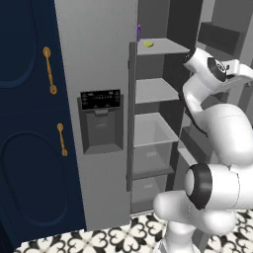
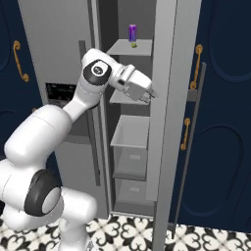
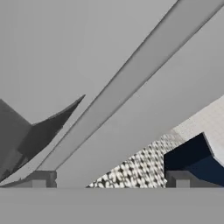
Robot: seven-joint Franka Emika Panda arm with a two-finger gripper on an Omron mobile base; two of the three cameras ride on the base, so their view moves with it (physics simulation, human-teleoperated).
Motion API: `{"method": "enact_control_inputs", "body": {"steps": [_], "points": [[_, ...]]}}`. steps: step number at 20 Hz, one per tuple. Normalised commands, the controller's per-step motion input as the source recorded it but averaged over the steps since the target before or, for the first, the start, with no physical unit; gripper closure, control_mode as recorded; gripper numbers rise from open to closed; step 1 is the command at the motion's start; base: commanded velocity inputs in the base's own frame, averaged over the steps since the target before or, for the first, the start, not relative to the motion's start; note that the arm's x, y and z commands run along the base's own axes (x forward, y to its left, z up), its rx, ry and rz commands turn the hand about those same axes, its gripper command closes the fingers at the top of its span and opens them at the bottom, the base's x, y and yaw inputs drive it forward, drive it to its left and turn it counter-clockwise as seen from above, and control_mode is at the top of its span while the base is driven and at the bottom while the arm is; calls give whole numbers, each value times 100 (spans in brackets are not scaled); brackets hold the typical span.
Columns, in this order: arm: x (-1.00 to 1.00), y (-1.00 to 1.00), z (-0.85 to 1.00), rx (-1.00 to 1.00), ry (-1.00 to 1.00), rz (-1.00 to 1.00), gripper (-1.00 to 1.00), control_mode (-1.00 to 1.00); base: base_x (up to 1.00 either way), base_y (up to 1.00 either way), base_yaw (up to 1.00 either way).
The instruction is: Grab a lemon wedge from the fridge and one ice cube from the ice bowl, and put them in the glass of lemonade.
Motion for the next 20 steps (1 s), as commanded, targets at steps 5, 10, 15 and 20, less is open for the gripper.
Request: {"method": "enact_control_inputs", "body": {"steps": [5,10,15,20], "points": [[-68,69,26,0,-12,0,-100,-100,0,0,0],[-60,72,-17,24,-23,2,-100,-100,0,0,0],[-11,84,-81,64,-8,28,-100,-100,0,0,0],[0,89,-87,62,3,53,-100,-100,0,0,0]]}}
